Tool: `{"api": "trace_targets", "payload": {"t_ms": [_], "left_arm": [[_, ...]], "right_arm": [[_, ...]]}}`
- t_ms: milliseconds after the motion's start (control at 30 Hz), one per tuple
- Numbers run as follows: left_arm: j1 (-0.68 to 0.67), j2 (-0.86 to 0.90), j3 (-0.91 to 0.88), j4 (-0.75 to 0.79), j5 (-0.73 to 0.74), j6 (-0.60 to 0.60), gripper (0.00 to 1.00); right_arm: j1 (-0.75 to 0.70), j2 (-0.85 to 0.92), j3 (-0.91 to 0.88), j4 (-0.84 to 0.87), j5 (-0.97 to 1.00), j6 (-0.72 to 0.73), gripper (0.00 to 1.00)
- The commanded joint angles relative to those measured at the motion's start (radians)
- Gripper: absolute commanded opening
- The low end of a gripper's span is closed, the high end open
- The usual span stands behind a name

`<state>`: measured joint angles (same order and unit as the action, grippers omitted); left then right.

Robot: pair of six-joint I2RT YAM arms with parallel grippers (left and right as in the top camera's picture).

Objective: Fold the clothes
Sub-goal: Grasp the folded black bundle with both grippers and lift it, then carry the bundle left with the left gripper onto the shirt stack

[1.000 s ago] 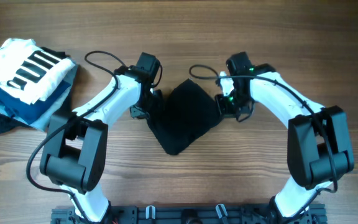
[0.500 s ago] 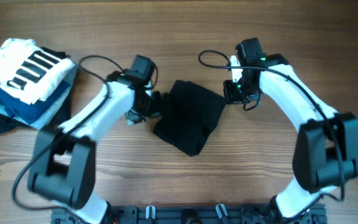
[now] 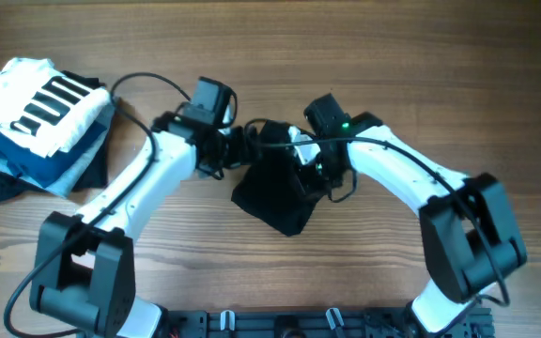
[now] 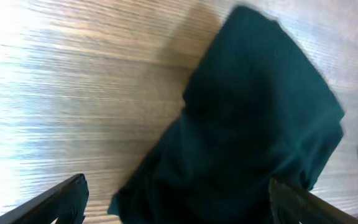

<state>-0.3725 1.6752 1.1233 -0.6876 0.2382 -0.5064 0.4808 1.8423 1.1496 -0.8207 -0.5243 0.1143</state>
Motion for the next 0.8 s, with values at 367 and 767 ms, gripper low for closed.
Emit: {"api": "trace_targets", "payload": {"t_ms": [367,767], "left_arm": [[-0.044,0.045,-0.138,0.287,0.060,-0.002,1.00],[0.037,0.165,-0.137,0.554,0.278,-0.002,1.00]], "right_arm": [[-0.047,0.010,0.008,0.016,0.502,0.243,0.06],[-0.047,-0.327,0.047,-0.037,0.502,0.225,0.45]]}}
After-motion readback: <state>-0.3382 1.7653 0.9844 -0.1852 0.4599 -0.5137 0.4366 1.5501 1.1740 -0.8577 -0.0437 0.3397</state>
